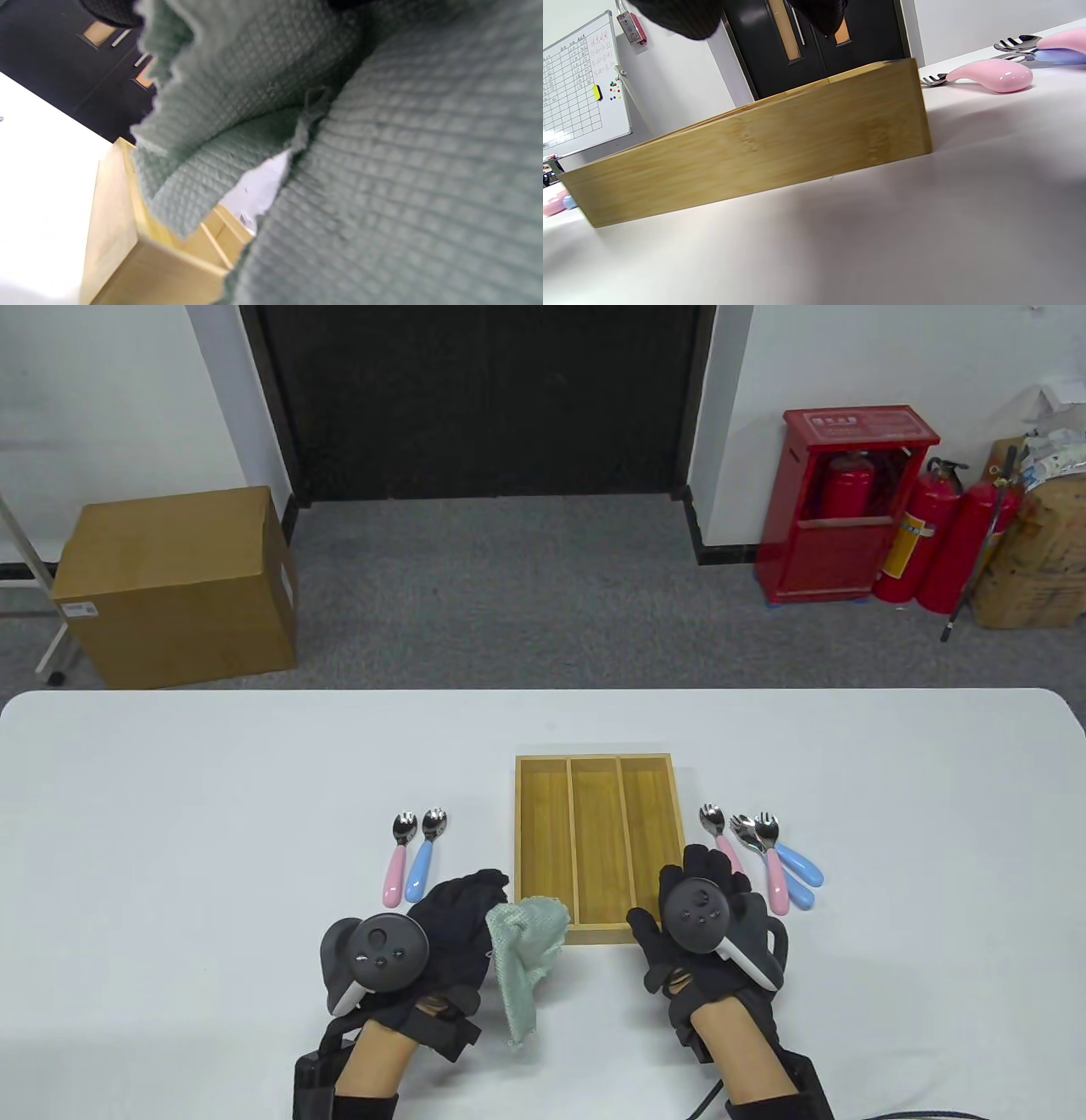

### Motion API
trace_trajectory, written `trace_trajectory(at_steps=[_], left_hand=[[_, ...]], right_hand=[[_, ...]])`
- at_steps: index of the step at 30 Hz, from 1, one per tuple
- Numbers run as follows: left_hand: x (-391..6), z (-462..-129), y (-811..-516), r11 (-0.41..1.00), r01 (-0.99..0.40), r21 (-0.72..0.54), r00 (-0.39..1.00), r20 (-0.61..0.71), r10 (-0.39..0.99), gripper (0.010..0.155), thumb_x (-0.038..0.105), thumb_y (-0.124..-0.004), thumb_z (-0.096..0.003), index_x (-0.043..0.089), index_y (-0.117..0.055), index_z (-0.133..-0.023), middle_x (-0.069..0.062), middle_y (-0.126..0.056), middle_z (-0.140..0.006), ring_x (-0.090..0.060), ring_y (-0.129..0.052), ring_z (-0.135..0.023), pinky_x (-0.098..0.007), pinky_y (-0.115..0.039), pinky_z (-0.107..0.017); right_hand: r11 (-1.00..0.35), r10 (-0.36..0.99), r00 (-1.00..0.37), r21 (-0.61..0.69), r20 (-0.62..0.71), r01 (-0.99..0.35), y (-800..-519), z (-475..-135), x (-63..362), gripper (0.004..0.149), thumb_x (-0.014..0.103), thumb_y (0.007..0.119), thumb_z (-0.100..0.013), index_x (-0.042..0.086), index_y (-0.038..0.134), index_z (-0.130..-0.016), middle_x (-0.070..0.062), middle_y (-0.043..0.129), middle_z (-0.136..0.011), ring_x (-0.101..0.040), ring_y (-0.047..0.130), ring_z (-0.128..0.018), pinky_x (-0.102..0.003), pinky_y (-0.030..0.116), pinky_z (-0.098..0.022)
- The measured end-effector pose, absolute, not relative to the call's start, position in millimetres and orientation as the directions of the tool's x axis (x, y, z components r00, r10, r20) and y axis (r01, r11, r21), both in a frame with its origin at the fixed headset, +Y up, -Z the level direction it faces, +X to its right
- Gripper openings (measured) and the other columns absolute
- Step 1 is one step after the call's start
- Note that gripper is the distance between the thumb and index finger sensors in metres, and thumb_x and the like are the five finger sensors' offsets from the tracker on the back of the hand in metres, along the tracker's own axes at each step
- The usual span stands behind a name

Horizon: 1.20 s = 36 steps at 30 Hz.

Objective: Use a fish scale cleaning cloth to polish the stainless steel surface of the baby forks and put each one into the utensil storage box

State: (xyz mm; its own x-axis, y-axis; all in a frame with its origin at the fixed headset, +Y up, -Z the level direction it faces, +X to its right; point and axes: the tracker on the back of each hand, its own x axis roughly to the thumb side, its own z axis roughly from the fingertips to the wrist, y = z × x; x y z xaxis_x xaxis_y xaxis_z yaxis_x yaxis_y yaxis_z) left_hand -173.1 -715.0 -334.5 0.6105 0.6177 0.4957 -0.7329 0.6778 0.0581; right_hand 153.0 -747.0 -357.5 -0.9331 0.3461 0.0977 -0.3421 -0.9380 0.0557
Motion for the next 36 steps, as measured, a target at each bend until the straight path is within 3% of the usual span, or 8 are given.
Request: trace_trajectory(at_steps=[5,18,23,26,36], left_hand=[[-184,-337,-716,0.636,-0.766,0.099,0.601,0.462,0.652,0.045,0.05,-0.065,-0.0522,0.02,-0.079,-0.082,-0.004,-0.082,-0.099,-0.033,-0.09,-0.085,-0.06,-0.067,-0.064],[-195,-339,-716,0.581,-0.804,0.127,0.575,0.415,0.705,0.042,0.046,-0.074,-0.0493,0.021,-0.085,-0.082,-0.01,-0.096,-0.088,-0.032,-0.107,-0.066,-0.055,-0.081,-0.053],[-202,-340,-716,0.552,-0.821,0.15,0.562,0.388,0.731,0.042,0.042,-0.076,-0.0482,0.022,-0.086,-0.083,-0.011,-0.102,-0.08,-0.029,-0.113,-0.055,-0.052,-0.086,-0.047],[-204,-341,-717,0.535,-0.83,0.156,0.551,0.372,0.747,0.042,0.04,-0.077,-0.0477,0.022,-0.086,-0.084,-0.01,-0.104,-0.075,-0.026,-0.114,-0.05,-0.05,-0.087,-0.046],[-208,-342,-716,0.519,-0.838,0.169,0.542,0.37,0.755,0.042,0.04,-0.076,-0.0485,0.023,-0.085,-0.086,-0.008,-0.103,-0.075,-0.024,-0.112,-0.051,-0.05,-0.085,-0.048]], right_hand=[[-0.932,0.362,-0.929,0.042,0.081,-0.36,-744,-359,161,0.076,0.054,0.066,-0.047,0.006,0.048,-0.102,-0.02,0.019,-0.11,-0.049,0.015,-0.098,-0.068,0.015,-0.066],[-0.916,0.402,-0.916,-0.026,-0.019,-0.401,-738,-372,204,0.075,0.052,0.068,-0.047,0.005,0.049,-0.102,-0.02,0.02,-0.11,-0.049,0.016,-0.098,-0.068,0.014,-0.067],[-0.913,0.407,-0.906,-0.069,-0.114,-0.401,-732,-387,234,0.073,0.05,0.07,-0.046,0.006,0.05,-0.101,-0.019,0.021,-0.111,-0.048,0.016,-0.099,-0.067,0.012,-0.067],[-0.912,0.41,-0.885,-0.093,-0.221,-0.4,-727,-395,259,0.076,0.05,0.071,-0.046,0.009,0.042,-0.103,-0.018,0.02,-0.111,-0.047,0.015,-0.1,-0.068,0.01,-0.068],[-0.781,0.602,-0.653,-0.169,-0.459,-0.601,-742,-404,315,0.073,0.045,0.076,-0.046,0.024,0.039,-0.105,-0.013,0.014,-0.113,-0.043,0.008,-0.103,-0.067,0.005,-0.069]])
